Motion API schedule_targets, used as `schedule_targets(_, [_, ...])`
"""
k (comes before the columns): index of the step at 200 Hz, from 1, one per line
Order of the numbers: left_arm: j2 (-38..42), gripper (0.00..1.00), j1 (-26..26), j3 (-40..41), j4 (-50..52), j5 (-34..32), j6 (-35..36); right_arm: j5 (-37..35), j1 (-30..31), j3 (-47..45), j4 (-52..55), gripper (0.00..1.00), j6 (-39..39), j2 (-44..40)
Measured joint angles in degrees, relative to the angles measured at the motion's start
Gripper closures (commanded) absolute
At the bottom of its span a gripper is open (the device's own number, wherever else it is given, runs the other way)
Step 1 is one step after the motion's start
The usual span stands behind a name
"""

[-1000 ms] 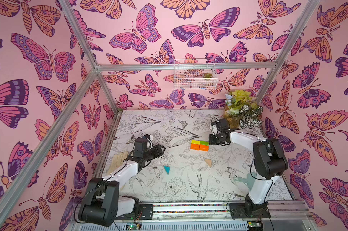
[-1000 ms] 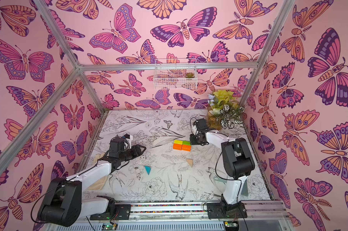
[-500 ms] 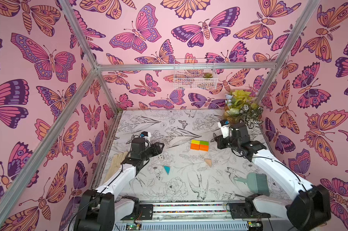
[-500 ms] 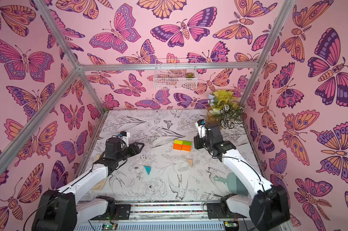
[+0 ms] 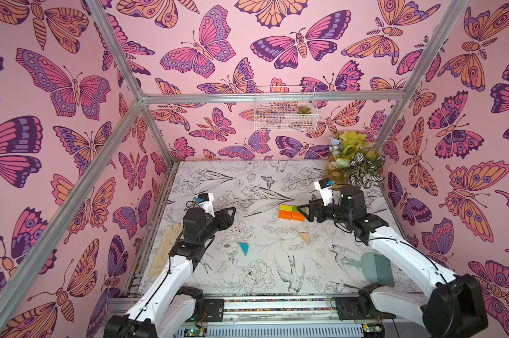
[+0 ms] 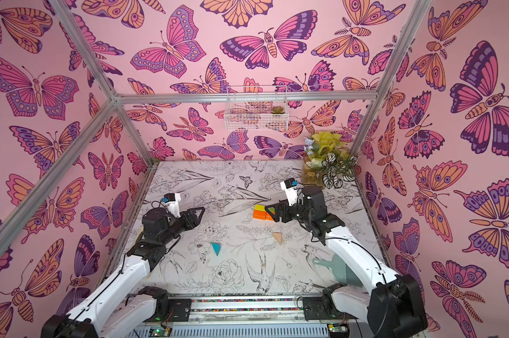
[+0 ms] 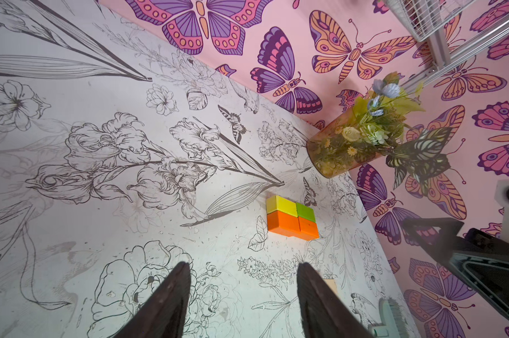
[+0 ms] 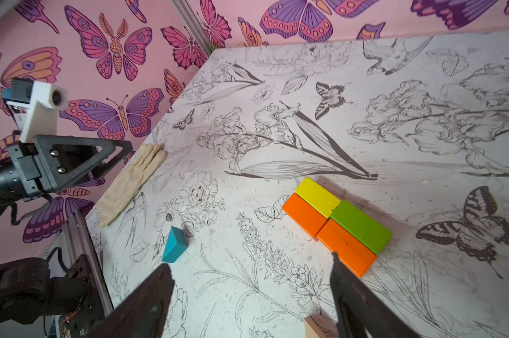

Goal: Assemble a piece of candy with building blocks
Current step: Pick up the building block from the center of the board.

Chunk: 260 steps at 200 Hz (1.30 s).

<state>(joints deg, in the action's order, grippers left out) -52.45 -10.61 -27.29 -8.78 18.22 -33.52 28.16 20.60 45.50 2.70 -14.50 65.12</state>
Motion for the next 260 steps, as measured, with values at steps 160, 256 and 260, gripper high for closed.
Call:
schedule_targets(160, [8.48, 0.37, 0.00, -3.98, 7.34, -2.23, -0.63, -10.64, 2.69, 7.02, 11.76, 0.27, 8.24, -6.64])
schedule_targets(256, [2.14, 0.37, 0.07, -4.20, 7.61, -2.62, 1.49, -29.42, 12.44, 13.46, 31.30, 0.23, 19.96, 13.46])
schedule_targets(260, [1.64, 0.37, 0.09, -4.31, 7.54, -2.62, 1.53, -29.73, 12.44, 13.68, 31.50, 0.23, 20.17, 13.94])
